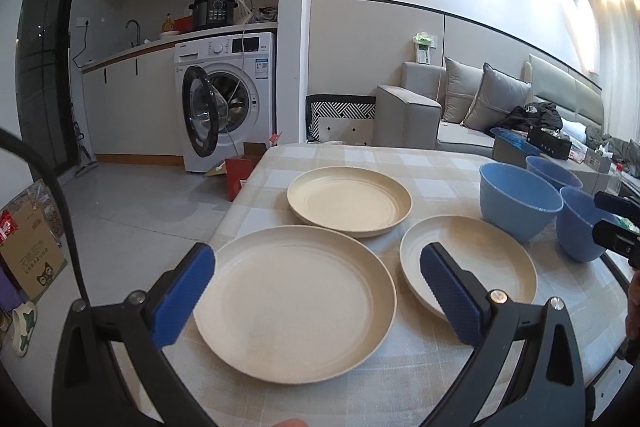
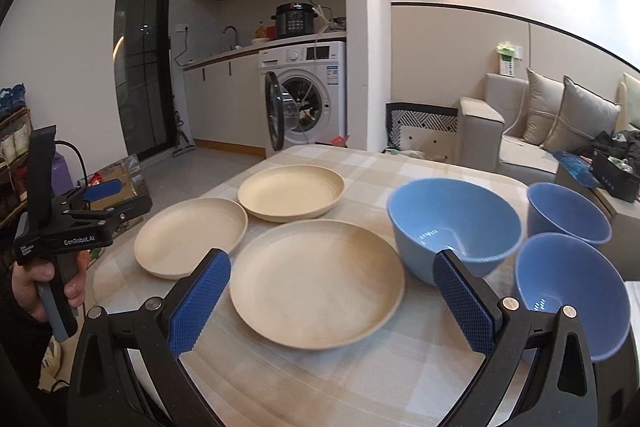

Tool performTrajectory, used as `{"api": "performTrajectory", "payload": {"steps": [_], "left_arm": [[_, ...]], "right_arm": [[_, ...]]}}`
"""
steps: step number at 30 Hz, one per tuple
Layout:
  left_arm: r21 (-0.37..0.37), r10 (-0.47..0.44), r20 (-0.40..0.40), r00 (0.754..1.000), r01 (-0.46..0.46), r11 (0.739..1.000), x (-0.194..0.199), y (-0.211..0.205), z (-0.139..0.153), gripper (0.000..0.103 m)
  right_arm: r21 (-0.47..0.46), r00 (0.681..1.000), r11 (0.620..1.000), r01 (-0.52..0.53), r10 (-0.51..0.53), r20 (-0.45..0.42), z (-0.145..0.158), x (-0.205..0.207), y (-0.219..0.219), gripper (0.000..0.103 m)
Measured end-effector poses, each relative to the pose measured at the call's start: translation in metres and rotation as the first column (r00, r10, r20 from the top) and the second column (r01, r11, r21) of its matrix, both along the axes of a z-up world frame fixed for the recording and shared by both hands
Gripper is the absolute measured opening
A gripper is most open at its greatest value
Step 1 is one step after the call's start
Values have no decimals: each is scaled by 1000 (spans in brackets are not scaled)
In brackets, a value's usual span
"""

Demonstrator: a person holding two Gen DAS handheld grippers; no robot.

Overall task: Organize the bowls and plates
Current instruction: 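Move both grippers toward opposite rims of a large cream plate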

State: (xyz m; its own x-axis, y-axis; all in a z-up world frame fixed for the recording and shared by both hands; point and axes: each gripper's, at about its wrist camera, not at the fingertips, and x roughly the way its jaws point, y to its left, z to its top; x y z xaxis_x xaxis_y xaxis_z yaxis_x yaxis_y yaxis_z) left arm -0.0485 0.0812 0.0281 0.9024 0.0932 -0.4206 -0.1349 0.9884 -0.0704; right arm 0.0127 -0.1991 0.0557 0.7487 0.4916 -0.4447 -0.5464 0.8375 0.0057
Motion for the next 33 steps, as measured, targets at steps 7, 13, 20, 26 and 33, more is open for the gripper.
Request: {"api": "performTrajectory", "payload": {"steps": [7,13,20,26,33], "left_arm": [[-35,-1,0,1000,1,999,7,16,15,103],[-12,36,-18,999,-36,999,21,27,26,103],[4,57,-45,997,-56,998,46,38,34,103],[13,45,-37,998,-45,999,66,43,41,103],[16,39,-42,998,-39,999,88,47,46,103]], "right_arm": [[-11,999,999,-43,43,21,16,9,26,103],[-20,998,998,-56,57,16,29,23,41,103],[-22,997,997,-77,77,5,45,52,60,103],[-17,996,996,-83,84,8,54,72,72,103],[4,998,998,-64,64,1,67,109,76,103]]}}
